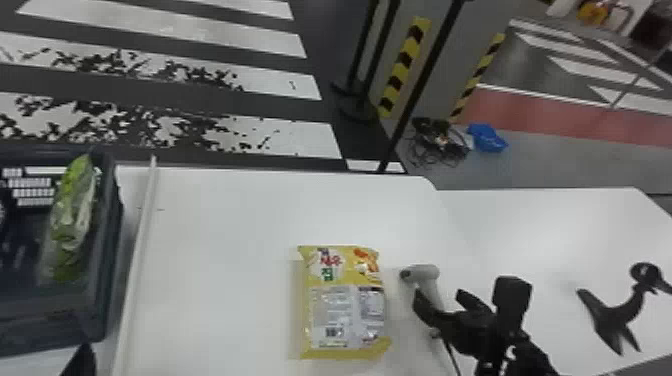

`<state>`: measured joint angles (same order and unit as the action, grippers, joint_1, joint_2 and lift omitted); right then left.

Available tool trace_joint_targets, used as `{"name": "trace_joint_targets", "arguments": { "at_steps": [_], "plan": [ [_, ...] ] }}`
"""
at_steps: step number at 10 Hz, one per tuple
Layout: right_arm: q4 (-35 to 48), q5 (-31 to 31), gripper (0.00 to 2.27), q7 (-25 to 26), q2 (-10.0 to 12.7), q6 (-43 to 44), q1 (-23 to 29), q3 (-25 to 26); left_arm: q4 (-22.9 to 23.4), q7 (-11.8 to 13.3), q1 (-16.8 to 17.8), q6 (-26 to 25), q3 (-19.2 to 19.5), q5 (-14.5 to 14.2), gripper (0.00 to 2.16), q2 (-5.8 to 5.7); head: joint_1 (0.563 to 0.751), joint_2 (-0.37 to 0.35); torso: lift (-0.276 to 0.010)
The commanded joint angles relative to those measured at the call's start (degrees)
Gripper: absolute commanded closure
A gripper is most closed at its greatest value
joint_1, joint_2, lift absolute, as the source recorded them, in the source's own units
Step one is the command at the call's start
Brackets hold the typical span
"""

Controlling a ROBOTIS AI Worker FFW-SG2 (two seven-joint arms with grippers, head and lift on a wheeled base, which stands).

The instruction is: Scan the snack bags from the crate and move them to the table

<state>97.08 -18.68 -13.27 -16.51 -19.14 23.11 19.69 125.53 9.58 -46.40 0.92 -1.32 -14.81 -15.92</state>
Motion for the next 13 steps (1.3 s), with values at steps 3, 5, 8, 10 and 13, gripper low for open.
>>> {"name": "trace_joint_targets", "arguments": {
  "at_steps": [3,5,8,10,13],
  "plan": [
    [13.31,-7.25,0.04,-3.26,0.78,-11.05,5.89,5.01,-0.29,0.09,0.09,-0.18,0.0,-0.13,0.08,-0.17,0.695,-0.35,-0.095],
    [16.04,-10.42,0.05,-9.76,0.78,-22.83,5.28,8.7,-0.55,0.18,0.09,0.0,-0.09,-0.13,0.08,-0.08,0.695,-0.35,-0.095],
    [16.65,-13.05,0.12,-18.99,0.69,-37.95,2.02,11.43,-0.91,0.44,-0.18,0.17,-0.09,-0.13,0.08,0.01,0.695,-0.325,-0.095],
    [13.49,-12.79,0.13,-23.65,0.34,-38.47,-1.05,10.72,-0.99,0.53,-0.62,0.35,-0.17,-0.13,0.08,0.01,0.695,-0.289,-0.095],
    [3.38,-10.86,0.13,-30.33,-1.15,-37.6,-7.38,7.56,-1.34,0.53,-1.23,1.05,0.18,-0.13,0.08,0.01,0.695,-0.258,-0.095]
  ]
}}
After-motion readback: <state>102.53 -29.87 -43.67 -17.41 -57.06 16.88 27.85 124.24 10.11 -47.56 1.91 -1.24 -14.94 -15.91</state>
